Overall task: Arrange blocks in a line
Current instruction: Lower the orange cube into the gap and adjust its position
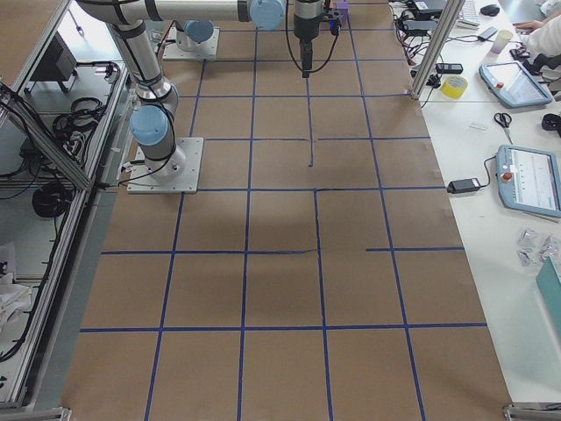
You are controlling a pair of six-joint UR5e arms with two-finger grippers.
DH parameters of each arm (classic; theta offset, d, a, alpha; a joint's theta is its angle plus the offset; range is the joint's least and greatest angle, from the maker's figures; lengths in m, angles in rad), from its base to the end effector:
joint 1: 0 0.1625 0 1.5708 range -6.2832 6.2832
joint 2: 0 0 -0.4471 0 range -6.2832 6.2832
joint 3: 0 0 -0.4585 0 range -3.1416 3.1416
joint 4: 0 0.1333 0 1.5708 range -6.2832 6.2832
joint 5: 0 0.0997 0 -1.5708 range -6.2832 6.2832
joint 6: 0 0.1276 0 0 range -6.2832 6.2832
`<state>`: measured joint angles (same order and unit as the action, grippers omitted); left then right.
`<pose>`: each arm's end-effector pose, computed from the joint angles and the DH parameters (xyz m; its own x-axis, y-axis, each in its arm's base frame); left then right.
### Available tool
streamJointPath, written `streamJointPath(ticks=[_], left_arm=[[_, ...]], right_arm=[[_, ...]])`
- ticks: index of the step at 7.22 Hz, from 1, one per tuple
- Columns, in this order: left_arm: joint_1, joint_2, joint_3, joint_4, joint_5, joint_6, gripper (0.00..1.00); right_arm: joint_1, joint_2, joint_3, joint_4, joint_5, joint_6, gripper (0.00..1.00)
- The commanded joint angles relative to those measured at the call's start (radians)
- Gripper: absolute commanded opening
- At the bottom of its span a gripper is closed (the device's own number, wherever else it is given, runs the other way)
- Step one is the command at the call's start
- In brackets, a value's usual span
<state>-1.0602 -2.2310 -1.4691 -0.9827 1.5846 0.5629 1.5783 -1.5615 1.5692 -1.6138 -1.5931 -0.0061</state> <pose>0.2598 -0.7330 0.1481 -0.9983 0.0518 -0.0275 0.0523 0.9985 -0.0177 0.1347 -0.5658 0.4821 -0.9997 -0.0128 0.0225 -0.0136 0.9993 -0.0352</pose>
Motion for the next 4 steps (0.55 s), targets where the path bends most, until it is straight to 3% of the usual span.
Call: streamJointPath(ticks=[1, 2, 4], left_arm=[[0.0, -0.004, 0.001, 0.002, -0.003, -0.001, 0.61], [0.0, -0.005, 0.0, 0.002, -0.002, 0.0, 0.94], [0.0, -0.006, 0.0, 0.001, 0.0, -0.001, 1.0]], right_arm=[[-0.001, 0.0, 0.0, 0.0, -0.001, 0.0, 1.0], [0.0, 0.0, 0.0, 0.0, -0.001, 0.0, 1.0], [-0.001, 0.0, 0.0, 0.0, -0.001, 0.001, 1.0]])
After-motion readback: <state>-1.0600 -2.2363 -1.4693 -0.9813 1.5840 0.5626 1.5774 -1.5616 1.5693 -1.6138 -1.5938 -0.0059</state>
